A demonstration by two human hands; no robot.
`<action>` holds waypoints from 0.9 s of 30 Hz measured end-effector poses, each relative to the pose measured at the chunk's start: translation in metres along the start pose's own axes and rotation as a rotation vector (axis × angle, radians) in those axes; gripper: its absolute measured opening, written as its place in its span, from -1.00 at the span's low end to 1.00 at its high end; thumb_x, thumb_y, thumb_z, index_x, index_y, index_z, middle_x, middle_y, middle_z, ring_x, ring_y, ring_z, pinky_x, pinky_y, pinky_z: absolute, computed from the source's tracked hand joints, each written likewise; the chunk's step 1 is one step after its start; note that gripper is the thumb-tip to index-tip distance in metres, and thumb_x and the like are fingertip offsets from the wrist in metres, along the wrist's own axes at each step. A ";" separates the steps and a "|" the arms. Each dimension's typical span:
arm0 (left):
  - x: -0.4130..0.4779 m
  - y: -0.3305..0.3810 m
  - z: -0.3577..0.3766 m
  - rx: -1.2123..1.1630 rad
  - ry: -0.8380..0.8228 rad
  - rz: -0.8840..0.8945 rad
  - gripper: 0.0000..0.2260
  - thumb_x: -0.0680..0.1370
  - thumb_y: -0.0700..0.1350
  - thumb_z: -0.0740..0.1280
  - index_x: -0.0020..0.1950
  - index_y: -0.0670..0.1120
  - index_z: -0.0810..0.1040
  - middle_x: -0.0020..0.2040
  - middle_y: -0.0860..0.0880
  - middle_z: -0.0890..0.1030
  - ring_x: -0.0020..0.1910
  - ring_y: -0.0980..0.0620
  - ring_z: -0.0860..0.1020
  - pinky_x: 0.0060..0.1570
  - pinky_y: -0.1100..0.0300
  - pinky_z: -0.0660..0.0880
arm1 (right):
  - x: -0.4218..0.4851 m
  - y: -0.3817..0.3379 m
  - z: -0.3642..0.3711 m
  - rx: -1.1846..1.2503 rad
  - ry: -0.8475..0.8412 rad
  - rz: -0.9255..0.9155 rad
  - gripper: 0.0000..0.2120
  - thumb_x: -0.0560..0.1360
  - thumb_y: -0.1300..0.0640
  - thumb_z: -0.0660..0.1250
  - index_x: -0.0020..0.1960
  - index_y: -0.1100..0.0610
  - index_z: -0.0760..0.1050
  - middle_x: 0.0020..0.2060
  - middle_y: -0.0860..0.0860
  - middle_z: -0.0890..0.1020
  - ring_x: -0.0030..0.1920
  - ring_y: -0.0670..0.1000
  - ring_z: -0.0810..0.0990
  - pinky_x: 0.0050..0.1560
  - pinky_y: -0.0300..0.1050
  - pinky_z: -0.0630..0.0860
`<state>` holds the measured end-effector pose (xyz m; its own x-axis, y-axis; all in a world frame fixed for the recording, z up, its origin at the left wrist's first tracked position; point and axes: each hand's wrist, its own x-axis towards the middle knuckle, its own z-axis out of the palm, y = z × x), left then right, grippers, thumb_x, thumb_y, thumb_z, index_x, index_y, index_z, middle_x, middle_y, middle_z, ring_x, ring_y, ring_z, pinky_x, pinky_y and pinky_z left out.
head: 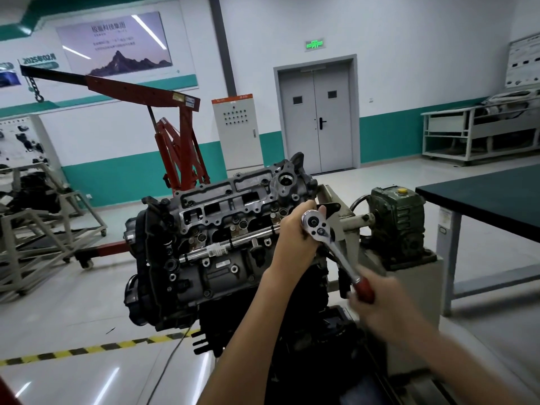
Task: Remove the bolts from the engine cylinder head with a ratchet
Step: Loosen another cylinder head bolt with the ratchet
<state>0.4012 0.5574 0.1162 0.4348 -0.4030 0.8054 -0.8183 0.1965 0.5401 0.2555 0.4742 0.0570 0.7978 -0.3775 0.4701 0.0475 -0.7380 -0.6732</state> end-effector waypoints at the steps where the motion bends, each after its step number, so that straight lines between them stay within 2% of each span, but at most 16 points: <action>1: 0.000 0.000 0.001 0.004 0.017 0.003 -0.65 0.61 -0.07 0.23 -0.31 -0.22 0.29 -0.43 -0.16 0.35 -0.45 -0.10 0.29 -0.42 0.15 0.23 | -0.009 -0.011 0.022 0.146 0.034 0.045 -0.90 0.42 0.32 0.35 -0.14 0.17 0.46 -0.47 -0.01 0.45 -0.51 -0.14 0.38 -0.46 -0.38 0.33; 4: 0.001 0.001 0.001 -0.006 0.026 -0.021 -0.67 0.59 -0.04 0.23 -0.31 -0.10 0.23 -0.42 0.01 0.25 -0.43 0.04 0.20 -0.42 0.19 0.20 | -0.020 -0.041 0.072 0.537 0.011 0.174 -0.82 0.45 0.32 0.29 -0.24 0.10 0.38 -0.55 -0.01 0.39 -0.61 -0.09 0.36 -0.55 -0.25 0.34; 6: 0.001 0.001 -0.001 0.000 -0.001 -0.036 -0.67 0.59 -0.02 0.23 -0.31 -0.06 0.22 -0.42 0.06 0.26 -0.42 0.11 0.22 -0.42 0.15 0.23 | -0.018 -0.044 0.072 0.538 0.003 0.171 -0.78 0.44 0.34 0.27 -0.29 0.10 0.35 -0.57 -0.05 0.39 -0.62 -0.10 0.35 -0.56 -0.26 0.33; 7: 0.001 0.001 -0.002 0.016 -0.014 -0.035 -0.67 0.60 -0.01 0.23 -0.30 -0.08 0.24 -0.43 0.03 0.27 -0.42 0.11 0.23 -0.42 0.13 0.23 | -0.015 -0.038 0.061 0.457 0.012 0.135 -0.75 0.43 0.36 0.27 -0.32 0.09 0.35 -0.58 -0.05 0.39 -0.61 -0.14 0.35 -0.55 -0.30 0.32; 9: 0.000 -0.001 -0.007 0.078 -0.045 0.008 -0.69 0.61 -0.04 0.24 -0.27 -0.12 0.27 -0.42 0.05 0.32 -0.42 0.15 0.26 -0.40 0.24 0.24 | -0.006 -0.023 0.026 0.213 0.004 0.020 -0.70 0.38 0.39 0.29 -0.37 0.05 0.34 -0.57 -0.05 0.41 -0.57 -0.15 0.36 -0.52 -0.37 0.30; 12: -0.002 -0.001 -0.014 0.168 -0.138 0.083 -0.88 0.54 -0.22 0.21 -0.20 -0.14 0.36 -0.30 0.02 0.45 -0.33 0.07 0.40 -0.31 0.22 0.33 | 0.020 0.000 -0.036 -0.133 -0.143 -0.119 -0.68 0.39 0.35 0.34 -0.33 -0.03 0.36 -0.46 -0.02 0.50 -0.49 -0.11 0.44 -0.40 -0.27 0.45; 14: -0.002 0.002 -0.015 0.186 -0.187 0.119 -0.95 0.49 -0.26 0.18 -0.15 -0.15 0.40 -0.23 -0.03 0.48 -0.27 0.04 0.43 -0.25 0.21 0.35 | 0.043 0.005 -0.070 -0.331 -0.216 -0.198 -0.68 0.42 0.27 0.34 -0.28 -0.11 0.34 -0.44 -0.07 0.52 -0.46 -0.14 0.49 -0.37 -0.36 0.44; 17: 0.000 0.003 -0.015 0.164 -0.198 0.132 -0.90 0.50 -0.29 0.18 -0.12 -0.10 0.41 -0.22 0.07 0.45 -0.26 0.16 0.41 -0.22 0.33 0.30 | 0.061 0.006 -0.085 -0.415 -0.201 -0.283 -0.71 0.42 0.24 0.35 -0.24 -0.11 0.36 -0.49 -0.14 0.49 -0.45 -0.15 0.51 -0.39 -0.45 0.38; 19: 0.001 0.000 -0.014 0.151 -0.170 0.133 -0.90 0.49 -0.33 0.16 -0.14 -0.17 0.41 -0.25 0.06 0.43 -0.29 0.13 0.39 -0.23 0.33 0.28 | 0.050 0.010 -0.069 -0.343 -0.182 -0.229 -0.72 0.43 0.26 0.35 -0.23 -0.09 0.37 -0.46 -0.12 0.49 -0.47 -0.14 0.50 -0.40 -0.40 0.43; 21: 0.000 -0.003 -0.011 0.125 -0.113 0.126 -0.87 0.44 -0.40 0.14 -0.15 -0.23 0.42 -0.25 -0.06 0.47 -0.30 0.03 0.42 -0.25 0.32 0.32 | 0.029 0.011 -0.041 -0.165 -0.145 -0.135 -0.84 0.42 0.31 0.35 -0.19 0.07 0.46 -0.44 -0.02 0.51 -0.48 -0.08 0.48 -0.38 -0.22 0.51; 23: -0.002 -0.002 -0.007 0.092 -0.072 0.121 -0.86 0.42 -0.41 0.15 -0.17 -0.20 0.40 -0.27 -0.12 0.47 -0.31 -0.02 0.43 -0.28 0.28 0.35 | 0.008 0.000 -0.007 0.028 -0.027 -0.066 -0.91 0.40 0.35 0.35 -0.18 0.21 0.47 -0.49 0.00 0.47 -0.53 -0.09 0.40 -0.45 -0.18 0.44; 25: -0.003 0.000 -0.004 0.065 -0.059 0.116 -0.90 0.47 -0.32 0.19 -0.19 -0.14 0.37 -0.30 -0.07 0.44 -0.34 0.00 0.39 -0.31 0.26 0.32 | -0.004 -0.018 0.028 0.228 0.041 0.021 -0.79 0.40 0.35 0.34 -0.30 0.10 0.42 -0.55 -0.06 0.40 -0.56 -0.14 0.36 -0.53 -0.29 0.32; 27: -0.003 0.001 -0.003 0.037 -0.052 0.098 -0.89 0.51 -0.22 0.21 -0.20 -0.10 0.34 -0.34 0.07 0.37 -0.38 0.10 0.32 -0.32 0.30 0.27 | -0.010 -0.033 0.055 0.441 0.024 0.113 -0.70 0.40 0.35 0.31 -0.36 0.02 0.36 -0.61 -0.07 0.38 -0.62 -0.13 0.35 -0.57 -0.35 0.26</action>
<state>0.4007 0.5618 0.1153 0.3326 -0.4298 0.8395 -0.8699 0.2040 0.4491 0.2787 0.5332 0.0429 0.7988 -0.4587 0.3892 0.2162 -0.3849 -0.8973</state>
